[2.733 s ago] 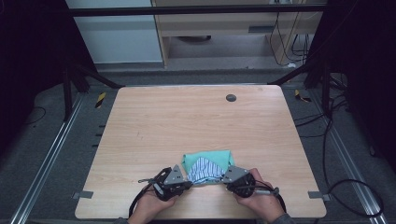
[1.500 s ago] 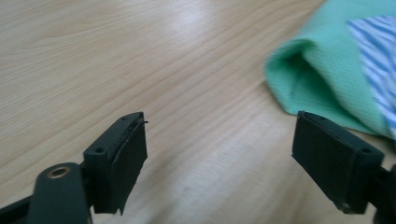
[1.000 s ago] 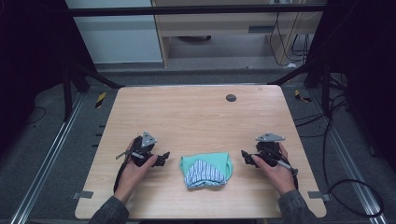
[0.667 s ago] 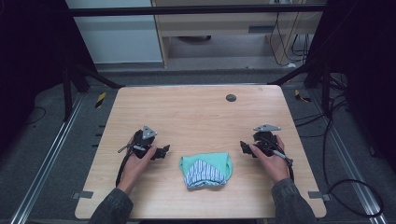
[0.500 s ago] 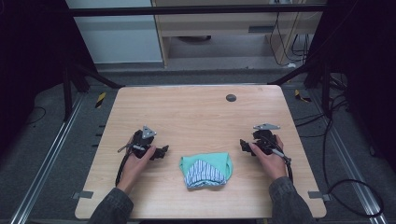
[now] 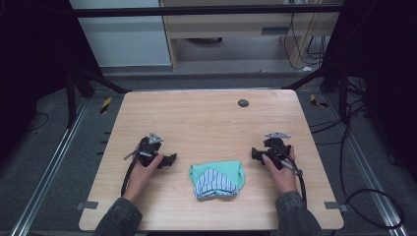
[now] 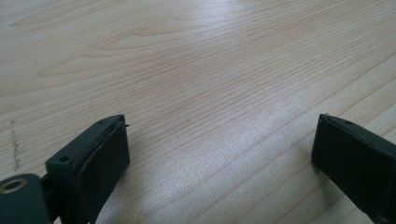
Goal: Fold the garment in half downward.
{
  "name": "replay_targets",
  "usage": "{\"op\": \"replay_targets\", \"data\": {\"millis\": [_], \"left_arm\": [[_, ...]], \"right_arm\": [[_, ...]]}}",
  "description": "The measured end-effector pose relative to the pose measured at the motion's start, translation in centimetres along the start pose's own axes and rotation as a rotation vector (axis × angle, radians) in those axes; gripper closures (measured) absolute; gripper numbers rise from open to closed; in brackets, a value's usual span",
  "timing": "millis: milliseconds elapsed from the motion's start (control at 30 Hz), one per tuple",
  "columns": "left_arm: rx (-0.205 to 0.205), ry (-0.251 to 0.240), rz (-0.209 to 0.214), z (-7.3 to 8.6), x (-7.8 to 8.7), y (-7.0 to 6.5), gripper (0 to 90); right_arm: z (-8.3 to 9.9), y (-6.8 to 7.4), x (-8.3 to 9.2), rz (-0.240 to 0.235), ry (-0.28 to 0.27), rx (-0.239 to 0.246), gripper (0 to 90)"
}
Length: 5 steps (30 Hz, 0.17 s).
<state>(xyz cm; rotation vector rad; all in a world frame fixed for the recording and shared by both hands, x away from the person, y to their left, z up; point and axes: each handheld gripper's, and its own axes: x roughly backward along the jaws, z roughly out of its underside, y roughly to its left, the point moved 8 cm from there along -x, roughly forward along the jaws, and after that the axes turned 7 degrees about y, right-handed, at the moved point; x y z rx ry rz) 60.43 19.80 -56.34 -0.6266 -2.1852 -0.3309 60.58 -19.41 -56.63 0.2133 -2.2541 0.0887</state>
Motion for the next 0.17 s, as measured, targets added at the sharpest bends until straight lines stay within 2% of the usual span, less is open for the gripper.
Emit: {"op": "replay_targets", "data": {"millis": [100,167], "left_arm": [[0.024,0.009,-0.019,0.2,0.07,0.17,0.2],[0.026,0.012,-0.017,0.23,0.07,0.19,0.0]], "right_arm": [[0.02,-0.06,-0.02,0.007,0.001,-0.001,1.9],[0.02,-0.04,-0.01,0.006,0.003,-0.005,1.5]]}}
